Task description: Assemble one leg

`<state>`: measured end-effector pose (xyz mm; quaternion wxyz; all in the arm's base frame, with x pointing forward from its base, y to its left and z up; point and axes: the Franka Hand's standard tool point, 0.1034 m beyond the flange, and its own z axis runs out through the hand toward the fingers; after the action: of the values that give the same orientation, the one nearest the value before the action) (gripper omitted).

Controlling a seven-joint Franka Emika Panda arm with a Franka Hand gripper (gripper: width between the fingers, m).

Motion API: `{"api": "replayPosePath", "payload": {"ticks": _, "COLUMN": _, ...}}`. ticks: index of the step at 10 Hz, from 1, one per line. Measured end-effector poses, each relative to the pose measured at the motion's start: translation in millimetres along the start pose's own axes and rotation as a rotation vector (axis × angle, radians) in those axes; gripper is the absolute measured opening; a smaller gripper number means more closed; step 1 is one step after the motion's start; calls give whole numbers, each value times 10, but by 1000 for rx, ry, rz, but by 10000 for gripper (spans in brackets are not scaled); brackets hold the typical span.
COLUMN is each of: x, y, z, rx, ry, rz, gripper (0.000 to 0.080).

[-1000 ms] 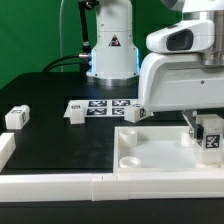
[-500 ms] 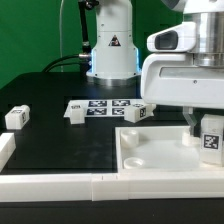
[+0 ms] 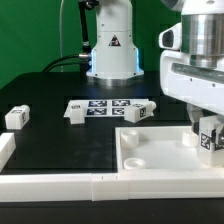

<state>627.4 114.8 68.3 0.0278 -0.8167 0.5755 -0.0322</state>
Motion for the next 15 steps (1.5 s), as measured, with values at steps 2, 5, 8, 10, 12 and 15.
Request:
{"api": "replayPosePath", "payload": {"ticks": 2, "x": 1, "y": 11, "z": 4, "rx": 0, "ry": -6, "rz": 163, "gripper": 291}}
{"api": "replayPosePath", "payload": {"ticks": 5, "x": 2, "y": 15, "z": 6, "rx": 1, "ry": -11, "rz": 139, "gripper": 292}}
{"api": "replayPosePath", "payload": {"ticks": 8, "x": -8, "y": 7, "z": 3, "rx": 5, "ry": -9, "rz": -44, "gripper": 614}}
{"api": "replayPosePath", "payload": {"ticks": 10, "x": -35, "y": -3, "z": -8, "rx": 9, "ry": -9, "rz": -333, "gripper": 639}}
{"api": "replayPosePath", "payload": {"ticks": 12, "x": -58, "y": -11, "z": -12, "rx": 11, "ry": -10, "rz": -555, "gripper": 648}}
{"api": "replayPosePath", "payload": {"ticks": 15, "x": -71, "y": -24, "z": -18, "rx": 15, "ry": -9, "rz": -920, "gripper": 649}}
